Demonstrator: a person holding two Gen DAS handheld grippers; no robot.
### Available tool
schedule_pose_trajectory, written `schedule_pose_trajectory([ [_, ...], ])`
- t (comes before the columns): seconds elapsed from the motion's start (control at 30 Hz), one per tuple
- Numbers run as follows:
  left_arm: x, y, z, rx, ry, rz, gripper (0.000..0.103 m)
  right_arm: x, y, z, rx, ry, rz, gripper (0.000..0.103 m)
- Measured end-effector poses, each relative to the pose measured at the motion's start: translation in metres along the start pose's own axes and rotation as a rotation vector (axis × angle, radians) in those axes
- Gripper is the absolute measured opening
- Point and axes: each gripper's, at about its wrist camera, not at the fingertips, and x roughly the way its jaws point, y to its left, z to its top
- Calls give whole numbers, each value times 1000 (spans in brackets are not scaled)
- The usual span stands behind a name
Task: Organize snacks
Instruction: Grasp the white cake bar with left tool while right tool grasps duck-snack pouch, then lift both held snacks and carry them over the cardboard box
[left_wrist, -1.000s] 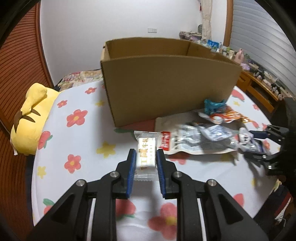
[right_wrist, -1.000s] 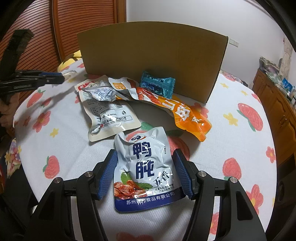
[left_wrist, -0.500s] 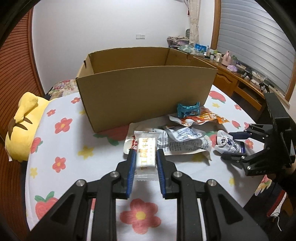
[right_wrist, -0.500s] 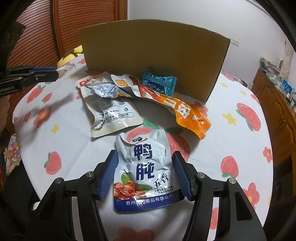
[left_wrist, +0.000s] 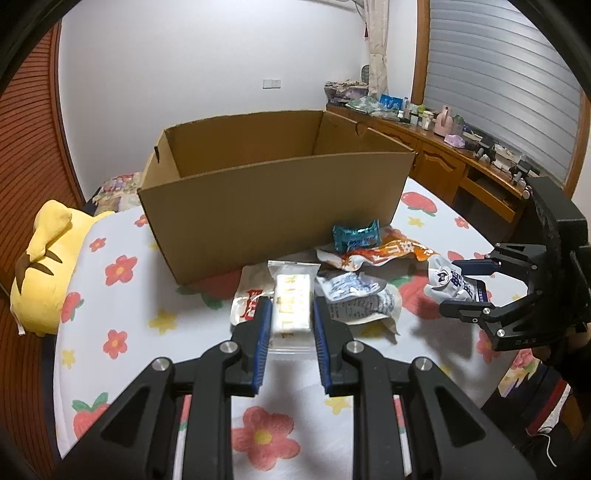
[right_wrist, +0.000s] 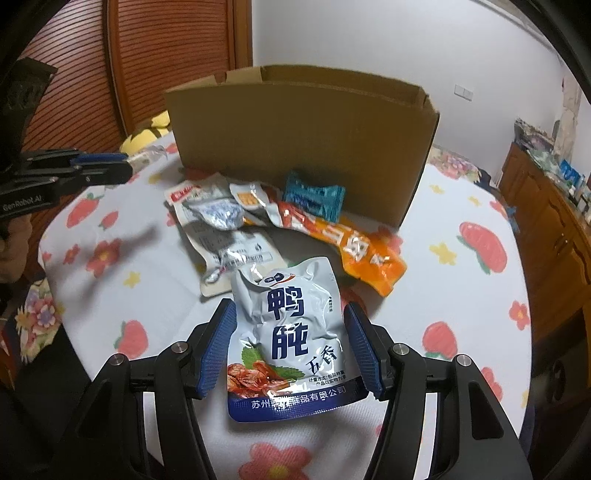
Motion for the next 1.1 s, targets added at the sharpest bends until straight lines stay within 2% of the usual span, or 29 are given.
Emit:
schedule_pose_trajectory([
  [0.77,-27,-13,41,28,-95,8,20,-52,10,62,-47,-145,-9,62],
  [1.1,-20,-7,68,33,-104,14,20,-58,10,95,-67,-180,-9,62],
])
